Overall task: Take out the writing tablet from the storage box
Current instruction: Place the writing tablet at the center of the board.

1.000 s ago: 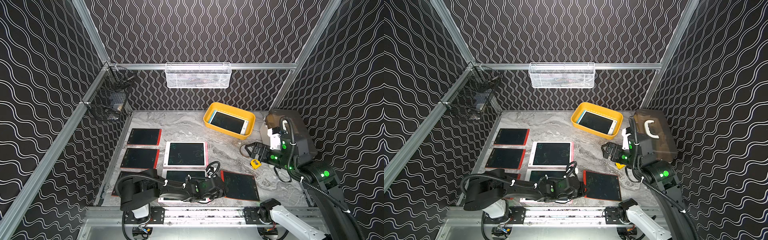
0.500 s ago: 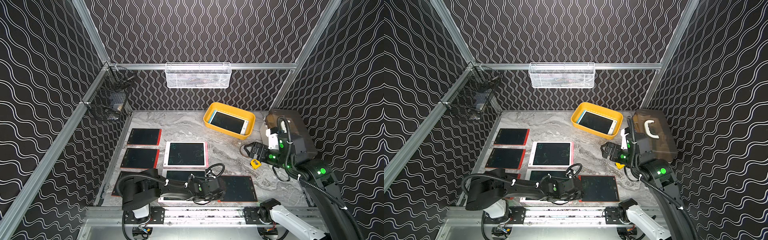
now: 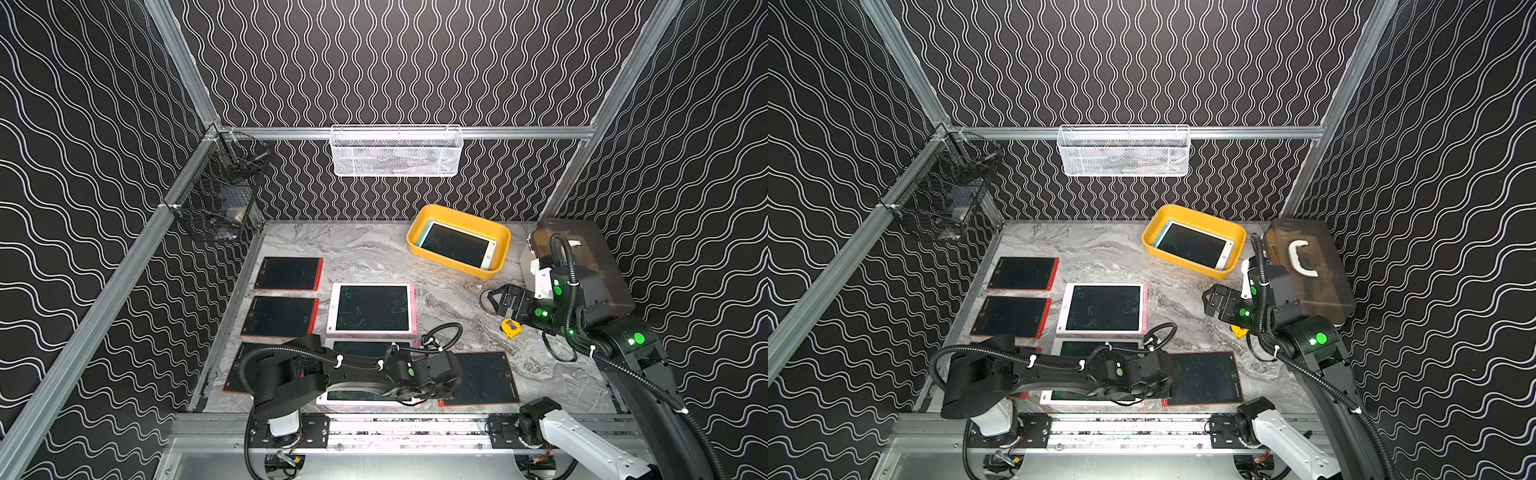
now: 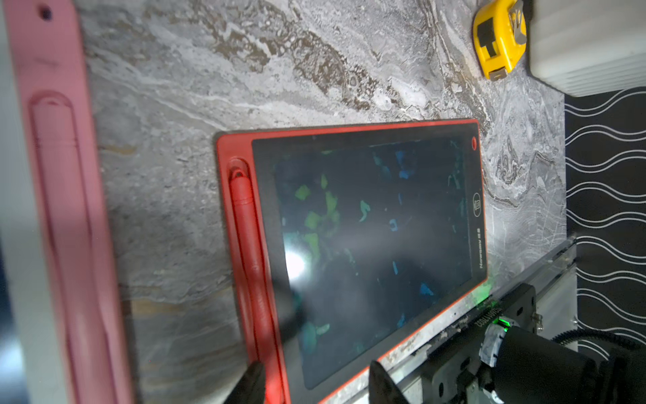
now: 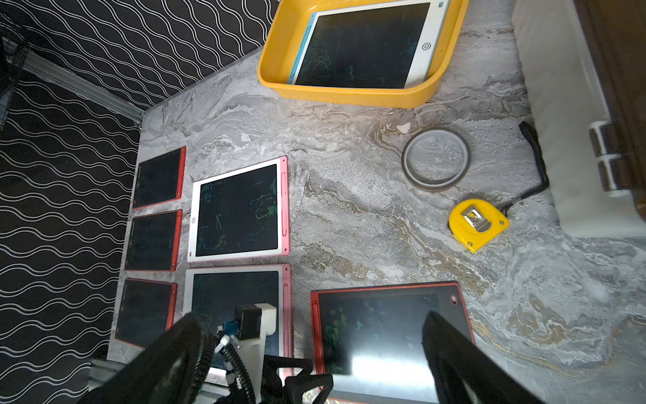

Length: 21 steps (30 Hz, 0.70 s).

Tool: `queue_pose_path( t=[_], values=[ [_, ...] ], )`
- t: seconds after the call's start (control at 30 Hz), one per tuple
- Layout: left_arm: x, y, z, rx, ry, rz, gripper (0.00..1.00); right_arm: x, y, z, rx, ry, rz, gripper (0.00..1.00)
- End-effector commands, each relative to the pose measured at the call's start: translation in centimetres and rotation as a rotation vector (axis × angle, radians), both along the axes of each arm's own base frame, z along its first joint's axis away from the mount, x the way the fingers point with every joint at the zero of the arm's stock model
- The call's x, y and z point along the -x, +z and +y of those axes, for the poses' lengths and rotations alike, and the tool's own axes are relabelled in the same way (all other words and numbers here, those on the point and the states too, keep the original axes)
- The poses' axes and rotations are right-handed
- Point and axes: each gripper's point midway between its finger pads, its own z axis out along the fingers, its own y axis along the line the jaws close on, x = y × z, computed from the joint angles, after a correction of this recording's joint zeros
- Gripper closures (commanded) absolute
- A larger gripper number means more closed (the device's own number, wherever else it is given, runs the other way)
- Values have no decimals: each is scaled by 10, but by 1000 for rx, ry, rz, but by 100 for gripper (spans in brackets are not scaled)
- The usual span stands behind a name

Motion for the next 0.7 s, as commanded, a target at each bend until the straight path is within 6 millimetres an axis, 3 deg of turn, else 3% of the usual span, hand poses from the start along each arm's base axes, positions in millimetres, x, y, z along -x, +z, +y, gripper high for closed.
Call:
queue_pose_path(
  t=[0.0, 0.3, 0.5, 0.67],
  values=[
    [-7, 16, 16, -81, -38, -90, 46, -8, -1, -4, 11, -41, -10, 0],
    [-21, 116, 70, -168, -182, -390, 29, -42, -18, -14, 65, -171, -8, 0],
    [-22, 173, 102, -156, -277, -525, 1, -61, -41, -23, 84, -290, 16, 0],
    [-22, 210, 107, -30, -312, -574, 1, -75, -49, -28, 115, -350, 30, 0]
  ],
)
